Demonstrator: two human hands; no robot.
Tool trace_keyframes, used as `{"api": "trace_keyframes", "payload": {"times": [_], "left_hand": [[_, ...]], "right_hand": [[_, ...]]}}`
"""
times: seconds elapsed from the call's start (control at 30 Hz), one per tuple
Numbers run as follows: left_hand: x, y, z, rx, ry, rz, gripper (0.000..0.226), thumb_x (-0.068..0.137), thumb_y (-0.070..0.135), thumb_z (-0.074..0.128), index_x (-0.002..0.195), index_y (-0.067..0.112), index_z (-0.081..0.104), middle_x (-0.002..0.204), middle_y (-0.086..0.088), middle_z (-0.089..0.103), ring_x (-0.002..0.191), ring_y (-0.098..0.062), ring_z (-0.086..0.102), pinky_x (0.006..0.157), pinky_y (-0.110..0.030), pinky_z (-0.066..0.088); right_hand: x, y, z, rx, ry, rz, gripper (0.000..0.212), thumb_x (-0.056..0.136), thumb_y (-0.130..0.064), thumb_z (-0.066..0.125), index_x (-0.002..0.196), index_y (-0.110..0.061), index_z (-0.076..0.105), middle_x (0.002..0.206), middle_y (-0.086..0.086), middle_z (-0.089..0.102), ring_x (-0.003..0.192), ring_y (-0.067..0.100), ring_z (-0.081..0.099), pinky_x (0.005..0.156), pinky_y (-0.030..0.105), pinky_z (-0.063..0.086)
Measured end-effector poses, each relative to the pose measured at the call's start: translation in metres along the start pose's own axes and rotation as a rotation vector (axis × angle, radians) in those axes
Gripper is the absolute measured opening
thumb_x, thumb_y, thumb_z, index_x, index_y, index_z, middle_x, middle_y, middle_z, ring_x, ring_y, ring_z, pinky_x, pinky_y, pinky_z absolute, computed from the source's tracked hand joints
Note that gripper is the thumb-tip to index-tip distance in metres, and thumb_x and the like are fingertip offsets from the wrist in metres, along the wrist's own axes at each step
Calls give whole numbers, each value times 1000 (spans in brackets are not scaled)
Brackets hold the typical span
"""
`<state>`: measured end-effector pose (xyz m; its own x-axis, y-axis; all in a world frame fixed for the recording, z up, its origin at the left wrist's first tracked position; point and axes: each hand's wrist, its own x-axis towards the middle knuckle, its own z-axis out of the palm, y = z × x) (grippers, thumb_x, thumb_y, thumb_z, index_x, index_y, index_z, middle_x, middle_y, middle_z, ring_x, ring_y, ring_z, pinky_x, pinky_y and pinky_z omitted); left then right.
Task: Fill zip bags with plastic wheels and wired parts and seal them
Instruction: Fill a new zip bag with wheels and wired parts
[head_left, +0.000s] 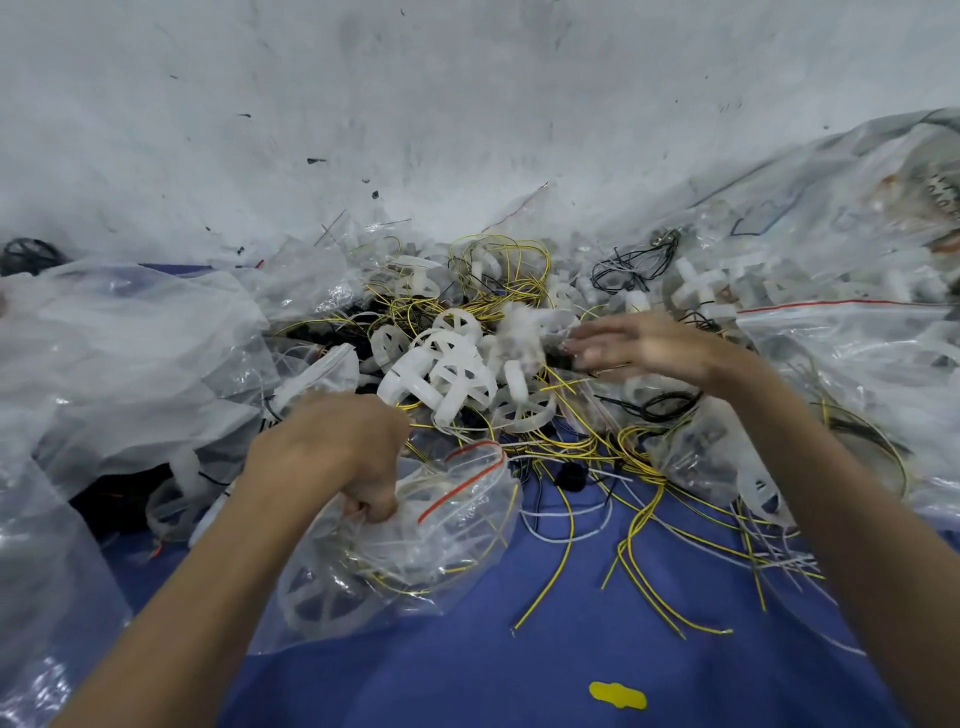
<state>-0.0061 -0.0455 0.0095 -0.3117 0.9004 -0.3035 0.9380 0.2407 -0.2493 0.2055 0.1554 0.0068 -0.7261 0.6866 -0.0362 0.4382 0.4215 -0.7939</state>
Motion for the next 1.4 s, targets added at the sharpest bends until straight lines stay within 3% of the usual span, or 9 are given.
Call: {"api": "trace_keyframes", "payload": {"times": [0.17,0.33,0.47,0.63,0.77,1.03,1.17,1.3,1.4], "left_hand": [[0,0,-1,-35,-4,23,24,65,30,73,50,15,60,50,13,61,69,-8,65,51,-20,41],[-5,4,-4,-30,9,37,26,67,26,73,49,17,55,53,12,59,77,-12,67,64,-25,48],[-5,0,-4,-62,-26,66,23,70,24,70,51,16,59,49,12,59,68,-8,64,68,-24,50],[-4,-3,-7,-105,-101,118,25,73,23,68,50,17,58,47,11,56,56,-7,53,65,-23,46],[-11,-6,-14,-134,-48,176,26,77,28,67,54,18,59,49,11,57,53,-1,53,56,-20,42],[-27,-2,-25,-305,275,409,32,83,35,60,56,19,57,53,14,61,55,7,53,57,-20,38],[-27,5,-25,-307,332,422,35,83,40,60,53,24,53,55,36,52,62,19,47,60,-23,35],[-26,5,-24,-314,325,416,36,84,41,60,53,25,53,55,40,50,65,25,44,63,-25,35],[-27,6,-24,-331,331,411,34,84,40,61,54,24,55,53,36,53,63,23,46,62,-24,36]], "right_hand": [[-23,11,3,-1048,197,91,14,75,-29,68,80,-18,62,79,-1,60,85,23,61,73,29,50],[-33,27,16,-1296,257,175,19,82,-28,59,94,-14,64,95,3,62,90,22,62,73,35,49],[-29,19,-3,-929,295,105,21,90,-23,52,87,-4,62,94,12,63,83,24,58,67,31,42],[-44,-11,-15,248,230,-89,19,86,-26,61,88,-13,73,94,-3,73,91,6,67,73,18,53],[-44,-25,6,697,87,-282,14,81,-11,57,72,-1,52,107,19,68,105,29,64,87,35,54],[-35,-43,35,696,159,-419,27,85,3,43,58,-5,42,129,5,58,122,20,53,95,40,49],[-37,-46,38,541,286,-423,15,69,-5,48,55,-1,43,99,0,72,102,22,60,94,36,37],[-33,-47,41,649,309,-343,27,75,-13,56,50,-21,62,81,8,69,86,35,38,90,50,31],[-33,-47,42,699,246,-295,24,88,-20,58,64,-18,63,73,2,70,84,32,65,99,43,44]]}}
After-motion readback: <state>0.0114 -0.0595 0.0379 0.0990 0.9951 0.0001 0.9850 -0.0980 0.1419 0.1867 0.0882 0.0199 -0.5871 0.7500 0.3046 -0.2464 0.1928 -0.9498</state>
